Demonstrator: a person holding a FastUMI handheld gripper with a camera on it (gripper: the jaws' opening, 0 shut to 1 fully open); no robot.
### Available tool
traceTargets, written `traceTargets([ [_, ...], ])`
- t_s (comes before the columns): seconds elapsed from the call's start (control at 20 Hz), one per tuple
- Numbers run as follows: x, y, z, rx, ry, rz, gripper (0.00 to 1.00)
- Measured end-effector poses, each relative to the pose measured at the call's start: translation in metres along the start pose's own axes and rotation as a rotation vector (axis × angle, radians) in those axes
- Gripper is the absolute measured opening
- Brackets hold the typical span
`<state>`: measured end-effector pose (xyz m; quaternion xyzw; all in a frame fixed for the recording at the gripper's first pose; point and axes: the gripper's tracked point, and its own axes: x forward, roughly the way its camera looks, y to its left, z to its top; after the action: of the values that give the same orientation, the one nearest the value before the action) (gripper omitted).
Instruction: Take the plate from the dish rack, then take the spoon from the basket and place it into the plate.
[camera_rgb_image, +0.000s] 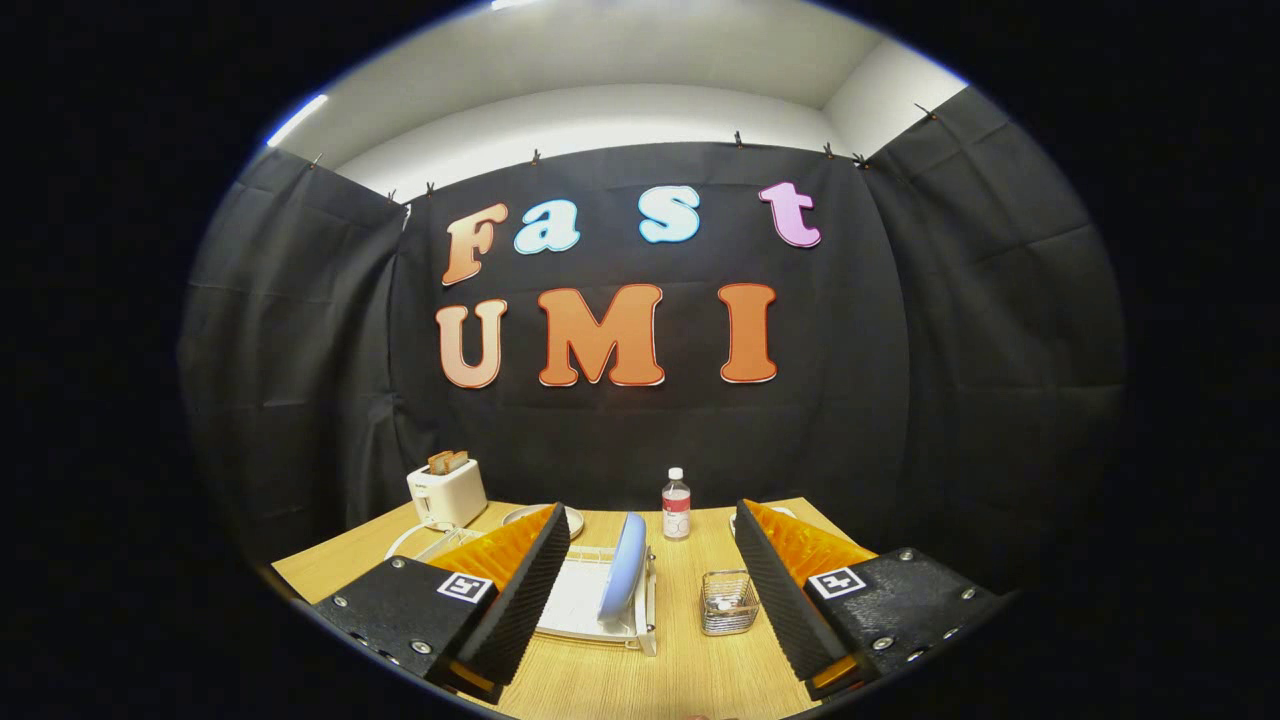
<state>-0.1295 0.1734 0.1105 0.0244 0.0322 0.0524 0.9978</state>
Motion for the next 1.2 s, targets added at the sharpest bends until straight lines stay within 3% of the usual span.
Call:
traceTargets([
  [1.2,0.028,0.022,-0.016,-0.01,0.056,-0.005,0.99],
])
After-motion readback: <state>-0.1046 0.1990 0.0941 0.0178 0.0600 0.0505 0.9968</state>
